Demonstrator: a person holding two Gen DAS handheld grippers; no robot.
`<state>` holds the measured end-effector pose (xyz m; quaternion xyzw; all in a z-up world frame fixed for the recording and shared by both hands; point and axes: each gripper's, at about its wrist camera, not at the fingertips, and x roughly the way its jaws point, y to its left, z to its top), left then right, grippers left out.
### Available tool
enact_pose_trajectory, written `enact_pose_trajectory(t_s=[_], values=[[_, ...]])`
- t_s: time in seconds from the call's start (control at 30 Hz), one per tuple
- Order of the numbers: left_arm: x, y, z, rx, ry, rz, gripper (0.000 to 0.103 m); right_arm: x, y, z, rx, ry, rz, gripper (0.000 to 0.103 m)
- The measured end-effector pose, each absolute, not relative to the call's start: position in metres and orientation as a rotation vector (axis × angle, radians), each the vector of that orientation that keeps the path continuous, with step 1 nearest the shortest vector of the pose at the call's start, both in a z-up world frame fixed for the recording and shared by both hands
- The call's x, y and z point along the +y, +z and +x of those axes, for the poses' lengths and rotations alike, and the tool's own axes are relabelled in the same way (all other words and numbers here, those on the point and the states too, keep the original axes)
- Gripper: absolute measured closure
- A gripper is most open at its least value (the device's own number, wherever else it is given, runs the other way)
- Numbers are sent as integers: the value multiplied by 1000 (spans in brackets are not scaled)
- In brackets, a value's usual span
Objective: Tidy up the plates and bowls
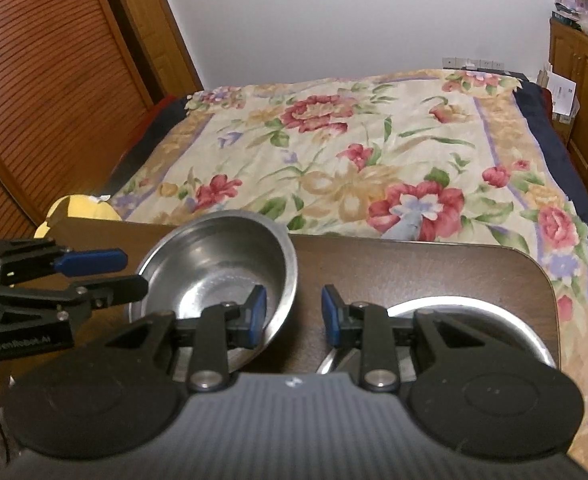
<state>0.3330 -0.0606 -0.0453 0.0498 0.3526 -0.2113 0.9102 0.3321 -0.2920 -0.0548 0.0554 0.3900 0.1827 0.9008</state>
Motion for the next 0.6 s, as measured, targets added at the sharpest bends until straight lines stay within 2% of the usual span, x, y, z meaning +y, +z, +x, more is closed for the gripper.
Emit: enact_pose_trajectory(t_s=[0.13, 0.2, 0.4, 0.6], values=[[-60, -51, 337, 747, -439, 100, 63, -288, -57, 334, 816, 393, 105, 73], [-61, -53, 339, 760, -439, 102, 72, -287, -59, 337, 824, 401, 108, 76], [-57, -59, 346, 789, -437, 85, 83, -285, -62, 341, 845, 426, 138, 85], [-56, -59, 348, 805, -424, 80, 86, -277, -63, 341, 850, 427, 119, 87]])
